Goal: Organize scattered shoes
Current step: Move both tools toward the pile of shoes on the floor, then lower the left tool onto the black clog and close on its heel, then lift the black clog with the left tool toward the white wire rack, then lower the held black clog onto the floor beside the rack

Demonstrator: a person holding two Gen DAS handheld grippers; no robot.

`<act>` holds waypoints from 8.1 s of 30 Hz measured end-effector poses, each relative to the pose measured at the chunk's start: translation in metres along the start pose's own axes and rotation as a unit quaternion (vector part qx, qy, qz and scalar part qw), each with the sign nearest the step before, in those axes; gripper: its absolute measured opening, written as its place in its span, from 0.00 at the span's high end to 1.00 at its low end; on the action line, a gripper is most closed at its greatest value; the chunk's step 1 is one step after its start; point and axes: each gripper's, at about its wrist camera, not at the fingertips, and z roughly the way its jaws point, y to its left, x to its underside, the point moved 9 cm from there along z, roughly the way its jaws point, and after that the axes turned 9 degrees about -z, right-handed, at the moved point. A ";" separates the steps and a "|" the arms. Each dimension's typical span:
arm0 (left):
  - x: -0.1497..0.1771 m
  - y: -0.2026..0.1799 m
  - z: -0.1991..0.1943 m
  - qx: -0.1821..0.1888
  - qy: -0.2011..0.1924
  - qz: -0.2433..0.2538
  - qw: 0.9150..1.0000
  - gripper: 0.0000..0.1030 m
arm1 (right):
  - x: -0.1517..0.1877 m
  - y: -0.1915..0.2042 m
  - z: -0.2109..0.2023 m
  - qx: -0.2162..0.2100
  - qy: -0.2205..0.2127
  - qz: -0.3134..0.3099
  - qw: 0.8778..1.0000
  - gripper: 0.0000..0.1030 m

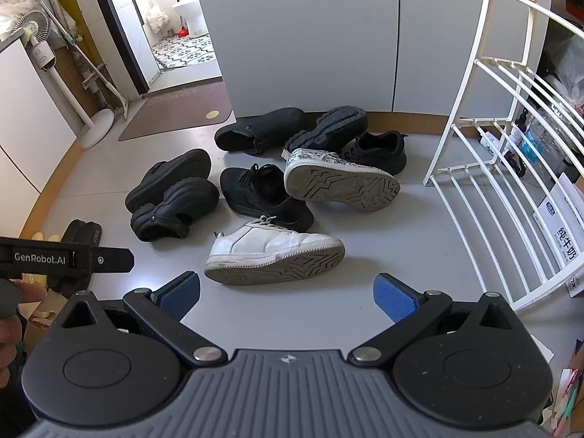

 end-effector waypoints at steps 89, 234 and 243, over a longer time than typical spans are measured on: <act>-0.133 0.159 0.176 -0.037 0.004 -0.061 0.997 0.08 | -0.035 -0.051 0.117 -0.048 -0.044 -0.074 0.995 0.00; 0.023 -0.163 0.202 0.222 0.083 0.003 0.972 0.86 | 0.162 -0.174 0.140 0.018 -0.070 0.115 0.991 0.00; 0.055 -0.188 0.224 0.210 0.085 -0.102 0.969 0.86 | 0.185 -0.216 0.127 0.032 -0.077 0.155 0.984 0.00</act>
